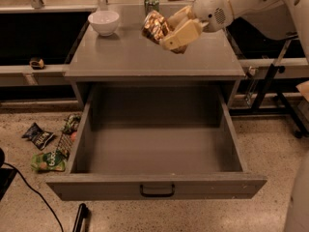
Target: Place orange can into top drawer
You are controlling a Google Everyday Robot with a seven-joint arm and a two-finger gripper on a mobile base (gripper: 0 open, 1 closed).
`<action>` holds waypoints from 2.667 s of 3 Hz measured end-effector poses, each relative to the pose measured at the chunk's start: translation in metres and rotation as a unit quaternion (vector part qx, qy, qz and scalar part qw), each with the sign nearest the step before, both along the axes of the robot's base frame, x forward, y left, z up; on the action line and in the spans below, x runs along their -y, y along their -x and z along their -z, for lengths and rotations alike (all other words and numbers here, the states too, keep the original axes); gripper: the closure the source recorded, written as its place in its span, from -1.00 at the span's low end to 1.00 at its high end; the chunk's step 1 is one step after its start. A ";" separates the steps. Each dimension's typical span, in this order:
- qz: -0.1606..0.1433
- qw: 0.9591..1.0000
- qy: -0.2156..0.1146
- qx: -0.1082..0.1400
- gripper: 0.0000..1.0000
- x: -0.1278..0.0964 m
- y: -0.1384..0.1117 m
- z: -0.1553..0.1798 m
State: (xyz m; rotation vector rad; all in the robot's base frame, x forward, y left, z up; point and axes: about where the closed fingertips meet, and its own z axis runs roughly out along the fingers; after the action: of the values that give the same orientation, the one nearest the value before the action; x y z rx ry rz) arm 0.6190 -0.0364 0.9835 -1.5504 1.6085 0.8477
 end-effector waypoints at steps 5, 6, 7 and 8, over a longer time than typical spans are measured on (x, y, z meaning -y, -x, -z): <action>-0.034 0.990 0.074 -0.116 1.00 -0.070 0.079 0.134; 0.002 0.976 0.140 -0.169 1.00 -0.073 0.072 0.197; 0.032 0.954 0.202 -0.217 1.00 -0.070 0.069 0.251; 0.058 0.934 0.238 -0.259 1.00 -0.063 0.070 0.293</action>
Offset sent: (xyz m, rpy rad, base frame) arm -0.1285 0.0924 -0.1465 -0.0720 0.2773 0.1453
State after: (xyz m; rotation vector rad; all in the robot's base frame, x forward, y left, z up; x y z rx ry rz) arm 0.5487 0.0262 0.6906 -1.6060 2.4077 0.8922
